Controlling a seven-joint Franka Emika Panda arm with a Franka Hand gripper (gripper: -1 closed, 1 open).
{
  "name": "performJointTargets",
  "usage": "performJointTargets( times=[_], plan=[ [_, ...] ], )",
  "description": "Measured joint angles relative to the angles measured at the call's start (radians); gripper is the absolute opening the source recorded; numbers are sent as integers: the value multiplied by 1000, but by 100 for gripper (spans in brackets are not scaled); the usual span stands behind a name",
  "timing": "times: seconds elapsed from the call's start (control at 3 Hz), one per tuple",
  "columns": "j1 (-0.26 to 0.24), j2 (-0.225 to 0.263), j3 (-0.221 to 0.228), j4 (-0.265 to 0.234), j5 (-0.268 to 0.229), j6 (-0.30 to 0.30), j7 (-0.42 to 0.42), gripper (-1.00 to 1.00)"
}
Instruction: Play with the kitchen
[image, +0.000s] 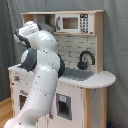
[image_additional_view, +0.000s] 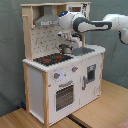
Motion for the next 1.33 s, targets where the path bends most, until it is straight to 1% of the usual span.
performJointTargets(
  times=[0.33, 0.67, 1.0, 1.33],
  plan=[
    [-19, -43, 39, -28, 0, -58, -50, -100],
    [-69, -70, 94, -94, 1, -58, -50, -100],
    [-144, -79, 149, -146, 1, -56, -53, -100],
    [-229, -81, 219, -192, 1, -55, -53, -100]
  ],
)
